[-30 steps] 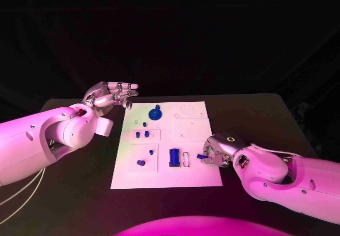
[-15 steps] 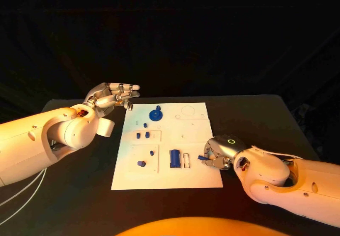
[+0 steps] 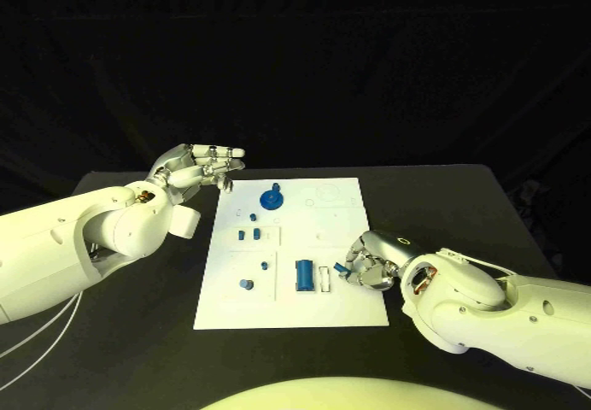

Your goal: Assemble the parts on the task board

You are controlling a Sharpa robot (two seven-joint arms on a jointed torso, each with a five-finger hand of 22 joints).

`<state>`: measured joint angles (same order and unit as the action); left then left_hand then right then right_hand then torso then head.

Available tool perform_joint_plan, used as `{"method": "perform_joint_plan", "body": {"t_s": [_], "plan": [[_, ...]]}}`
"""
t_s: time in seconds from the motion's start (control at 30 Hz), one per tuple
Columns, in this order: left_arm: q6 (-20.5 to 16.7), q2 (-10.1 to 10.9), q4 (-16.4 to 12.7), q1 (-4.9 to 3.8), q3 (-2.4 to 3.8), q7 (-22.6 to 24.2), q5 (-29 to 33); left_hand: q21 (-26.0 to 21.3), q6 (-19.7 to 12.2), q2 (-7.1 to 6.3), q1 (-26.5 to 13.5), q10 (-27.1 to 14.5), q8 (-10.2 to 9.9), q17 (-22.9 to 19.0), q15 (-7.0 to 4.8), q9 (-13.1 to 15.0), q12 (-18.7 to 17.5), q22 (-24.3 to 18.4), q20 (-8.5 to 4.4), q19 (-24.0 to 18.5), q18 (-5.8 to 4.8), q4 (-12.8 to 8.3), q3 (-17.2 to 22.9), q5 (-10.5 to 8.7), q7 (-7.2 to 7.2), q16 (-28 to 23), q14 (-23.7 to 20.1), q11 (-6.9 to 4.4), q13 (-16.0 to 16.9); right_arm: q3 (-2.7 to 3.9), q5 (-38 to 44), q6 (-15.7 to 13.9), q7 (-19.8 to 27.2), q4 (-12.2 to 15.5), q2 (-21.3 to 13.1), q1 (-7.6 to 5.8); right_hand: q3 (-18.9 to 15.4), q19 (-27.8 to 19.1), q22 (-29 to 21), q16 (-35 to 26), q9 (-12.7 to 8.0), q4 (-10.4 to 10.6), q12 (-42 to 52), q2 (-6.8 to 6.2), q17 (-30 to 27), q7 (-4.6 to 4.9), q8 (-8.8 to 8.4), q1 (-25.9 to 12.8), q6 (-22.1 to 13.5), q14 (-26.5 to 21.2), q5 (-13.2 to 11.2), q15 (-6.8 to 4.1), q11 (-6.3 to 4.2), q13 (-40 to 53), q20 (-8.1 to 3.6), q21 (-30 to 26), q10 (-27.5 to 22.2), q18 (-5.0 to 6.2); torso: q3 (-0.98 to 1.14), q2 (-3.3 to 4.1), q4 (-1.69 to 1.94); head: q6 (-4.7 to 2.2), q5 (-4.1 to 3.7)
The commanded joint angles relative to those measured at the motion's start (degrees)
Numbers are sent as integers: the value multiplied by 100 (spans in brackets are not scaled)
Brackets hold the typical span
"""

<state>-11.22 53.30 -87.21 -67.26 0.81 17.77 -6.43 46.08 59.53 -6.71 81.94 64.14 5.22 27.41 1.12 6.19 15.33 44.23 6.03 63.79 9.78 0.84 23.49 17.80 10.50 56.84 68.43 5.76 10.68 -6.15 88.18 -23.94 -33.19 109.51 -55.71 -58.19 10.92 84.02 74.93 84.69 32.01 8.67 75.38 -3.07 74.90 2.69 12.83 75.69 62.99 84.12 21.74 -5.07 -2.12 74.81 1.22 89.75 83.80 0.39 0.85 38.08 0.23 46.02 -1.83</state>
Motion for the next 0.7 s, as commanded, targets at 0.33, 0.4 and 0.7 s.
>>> {"method": "perform_joint_plan", "body": {"t_s": [0.33,0.4,0.7], "plan": [[129,-9,-25,-2,3,19,-46,-35,-43,38,18,-49,-19,-12,-14,-7,23,-5,-8,-21,81,-32,3,11,-7,-23,-46,1,9,-13,-1049,57,44,-165,358,20,622,598,1507,41,305,-216,67,9,743,-57,77,-365,48,438,-31,-45,9,661,-46,25,60,-39,2,-1,0,4,-15],[133,-10,-23,-2,3,24,-90,-35,-43,38,18,-49,-19,-12,-14,-7,23,-5,-8,-21,81,-32,3,11,-7,-23,-47,1,9,-15,-1168,84,61,-217,433,37,665,598,1507,46,320,-127,74,53,750,-58,88,-479,57,440,-60,-45,8,667,-47,25,68,-39,2,-3,-4,5,-17],[318,-19,-31,-1,3,21,-184,-43,-77,17,2,-79,-32,-33,-5,-18,30,-5,-4,-32,78,-59,17,9,8,-45,-77,15,9,-17,-1234,104,-19,-327,589,59,651,598,1507,71,381,50,185,30,787,-82,147,-787,128,448,-13,-62,-11,742,-60,25,130,-39,-2,-6,1,16,-12]]}}
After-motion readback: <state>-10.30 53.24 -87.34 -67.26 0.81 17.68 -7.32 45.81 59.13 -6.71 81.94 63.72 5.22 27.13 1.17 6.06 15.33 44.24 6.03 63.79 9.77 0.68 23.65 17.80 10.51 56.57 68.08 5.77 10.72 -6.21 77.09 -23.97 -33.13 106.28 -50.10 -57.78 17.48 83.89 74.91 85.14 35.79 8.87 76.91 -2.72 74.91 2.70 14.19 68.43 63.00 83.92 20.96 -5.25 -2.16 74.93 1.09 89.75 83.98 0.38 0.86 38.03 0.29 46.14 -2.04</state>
